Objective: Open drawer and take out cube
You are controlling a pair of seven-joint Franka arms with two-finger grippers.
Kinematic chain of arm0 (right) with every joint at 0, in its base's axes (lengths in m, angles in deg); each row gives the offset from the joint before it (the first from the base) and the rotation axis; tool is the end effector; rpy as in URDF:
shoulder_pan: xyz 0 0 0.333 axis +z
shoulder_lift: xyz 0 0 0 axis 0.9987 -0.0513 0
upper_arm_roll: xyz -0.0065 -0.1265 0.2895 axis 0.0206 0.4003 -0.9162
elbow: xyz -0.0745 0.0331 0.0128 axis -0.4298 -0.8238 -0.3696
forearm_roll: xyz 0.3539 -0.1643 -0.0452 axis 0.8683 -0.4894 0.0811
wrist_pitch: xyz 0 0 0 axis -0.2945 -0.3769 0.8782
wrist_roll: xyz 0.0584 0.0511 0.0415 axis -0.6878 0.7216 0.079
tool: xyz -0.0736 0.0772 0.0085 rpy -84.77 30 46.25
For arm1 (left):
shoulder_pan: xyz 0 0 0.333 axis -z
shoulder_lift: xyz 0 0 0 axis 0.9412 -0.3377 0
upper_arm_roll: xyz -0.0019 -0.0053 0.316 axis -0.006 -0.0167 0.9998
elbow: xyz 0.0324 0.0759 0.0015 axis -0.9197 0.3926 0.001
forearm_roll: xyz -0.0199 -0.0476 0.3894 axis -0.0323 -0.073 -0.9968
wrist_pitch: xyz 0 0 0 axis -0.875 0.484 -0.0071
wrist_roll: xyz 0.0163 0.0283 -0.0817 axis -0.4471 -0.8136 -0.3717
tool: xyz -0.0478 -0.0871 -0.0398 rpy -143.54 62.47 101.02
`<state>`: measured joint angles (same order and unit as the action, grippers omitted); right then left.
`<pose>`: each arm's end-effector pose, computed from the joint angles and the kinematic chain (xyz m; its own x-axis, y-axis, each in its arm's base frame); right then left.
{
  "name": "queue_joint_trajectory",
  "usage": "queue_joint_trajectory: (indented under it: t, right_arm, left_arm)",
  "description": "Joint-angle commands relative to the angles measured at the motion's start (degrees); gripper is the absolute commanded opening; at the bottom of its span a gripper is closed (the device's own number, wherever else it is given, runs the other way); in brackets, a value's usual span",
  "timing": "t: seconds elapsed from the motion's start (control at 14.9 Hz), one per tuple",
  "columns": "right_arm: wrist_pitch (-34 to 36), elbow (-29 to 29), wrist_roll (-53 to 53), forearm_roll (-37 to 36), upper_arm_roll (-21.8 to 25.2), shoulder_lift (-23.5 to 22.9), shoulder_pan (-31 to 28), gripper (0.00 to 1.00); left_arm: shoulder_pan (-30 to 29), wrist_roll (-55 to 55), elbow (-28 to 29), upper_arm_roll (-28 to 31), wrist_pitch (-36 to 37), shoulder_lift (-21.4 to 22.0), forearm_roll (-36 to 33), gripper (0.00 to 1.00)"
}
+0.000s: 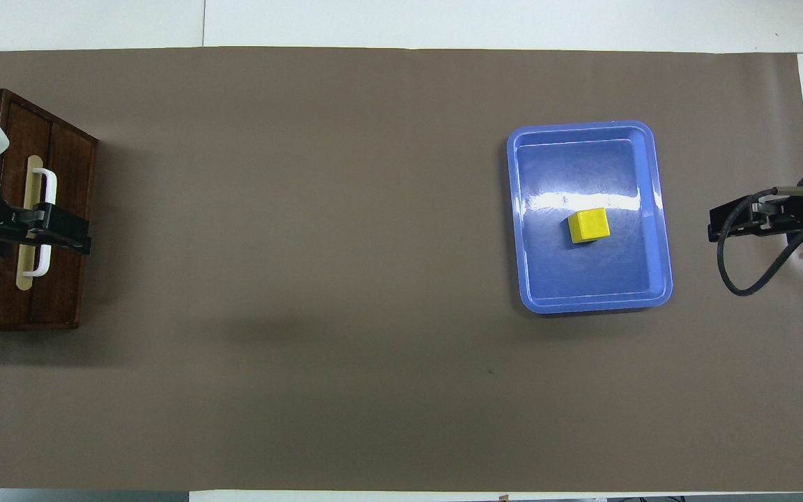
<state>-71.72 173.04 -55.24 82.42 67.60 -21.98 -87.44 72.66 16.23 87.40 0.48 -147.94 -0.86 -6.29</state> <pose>0.5422 -0.0092 0.5789 0.9940 -0.0668 -0.0862 -0.0649 -0.9976 0.0241 0.5382 -0.0491 0.5938 0.9868 -0.0659 -0.1478 -0.0683 -0.9976 -0.0113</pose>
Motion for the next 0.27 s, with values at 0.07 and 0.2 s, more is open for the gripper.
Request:
queue_joint_trajectory:
  t: [0.07,0.2]
  right_arm:
    - [-0.86,0.96,-1.61,-0.73,-0.28,0.9,-0.42,1.0]
    - [-0.77,0.96,-1.87,-0.73,-0.37,0.9,-0.41,1.0]
  left_arm:
    - [-0.38,1.33,-1.32,0.43,1.44,-0.69,0.52,1.0]
    - [-0.38,1.24,-1.32,0.43,1.18,-0.69,0.52,1.0]
